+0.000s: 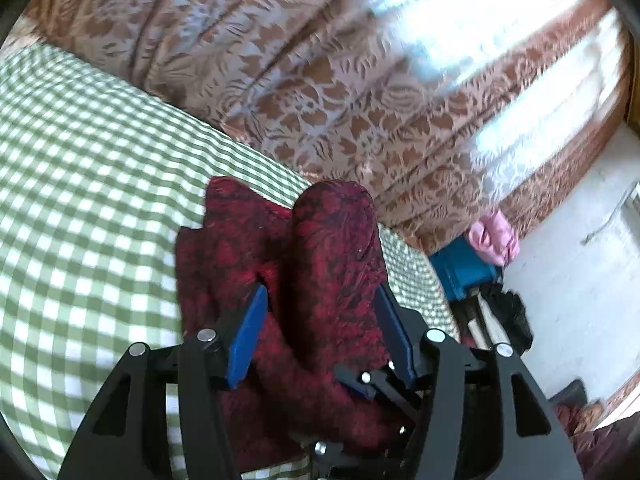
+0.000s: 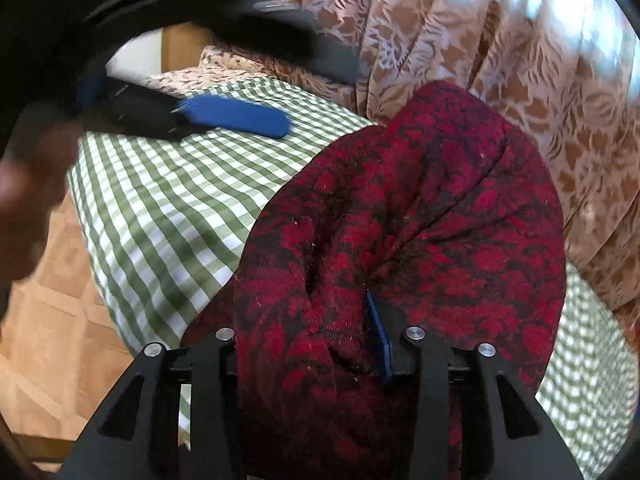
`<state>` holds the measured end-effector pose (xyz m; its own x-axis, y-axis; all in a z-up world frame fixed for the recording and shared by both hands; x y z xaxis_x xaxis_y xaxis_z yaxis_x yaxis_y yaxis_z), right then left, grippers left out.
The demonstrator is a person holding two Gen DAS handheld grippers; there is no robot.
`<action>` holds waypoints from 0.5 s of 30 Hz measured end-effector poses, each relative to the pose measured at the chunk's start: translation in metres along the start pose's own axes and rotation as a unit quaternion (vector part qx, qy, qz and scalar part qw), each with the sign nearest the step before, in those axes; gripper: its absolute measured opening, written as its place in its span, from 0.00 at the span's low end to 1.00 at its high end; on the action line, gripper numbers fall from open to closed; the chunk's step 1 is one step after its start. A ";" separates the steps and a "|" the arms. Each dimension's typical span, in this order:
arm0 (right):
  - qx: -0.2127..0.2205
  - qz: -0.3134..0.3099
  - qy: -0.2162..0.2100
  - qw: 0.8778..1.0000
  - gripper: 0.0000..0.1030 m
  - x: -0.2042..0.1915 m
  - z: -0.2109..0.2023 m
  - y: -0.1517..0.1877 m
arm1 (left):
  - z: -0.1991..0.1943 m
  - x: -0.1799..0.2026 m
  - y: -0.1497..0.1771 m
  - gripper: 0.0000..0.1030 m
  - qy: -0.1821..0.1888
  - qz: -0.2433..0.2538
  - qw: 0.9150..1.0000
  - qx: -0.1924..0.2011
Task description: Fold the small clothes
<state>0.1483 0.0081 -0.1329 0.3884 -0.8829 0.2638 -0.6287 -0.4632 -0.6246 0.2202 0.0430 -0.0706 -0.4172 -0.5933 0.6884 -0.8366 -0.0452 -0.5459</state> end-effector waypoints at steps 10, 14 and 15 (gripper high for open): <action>0.059 -0.010 -0.049 0.997 0.75 -0.006 -0.029 -0.002 | 0.052 0.024 -0.011 0.14 -0.057 0.055 0.993 -0.084; 0.074 0.020 -0.147 0.986 0.75 0.008 -0.070 0.005 | 0.040 0.032 -0.013 0.13 -0.081 0.076 0.990 -0.088; 0.077 0.044 -0.186 0.978 0.75 0.019 -0.084 0.010 | 0.036 0.033 -0.013 0.13 -0.088 0.078 0.989 -0.088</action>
<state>0.0926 -0.0194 -0.0724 0.5740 -0.8163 -0.0647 -0.5733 -0.3442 -0.7436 0.2302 -0.0045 -0.0575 -0.4913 -0.7131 0.5001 -0.8222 0.1901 -0.5366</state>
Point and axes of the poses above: each gripper's, at about its wrist camera, not at the fingertips, and z roughly the way its jaws point, x to its right, y to its underside, the point moved 9 cm from there along z, roughly the way its jaws point, and after that the axes turned 4 degrees about -x, right-handed, at the moved point
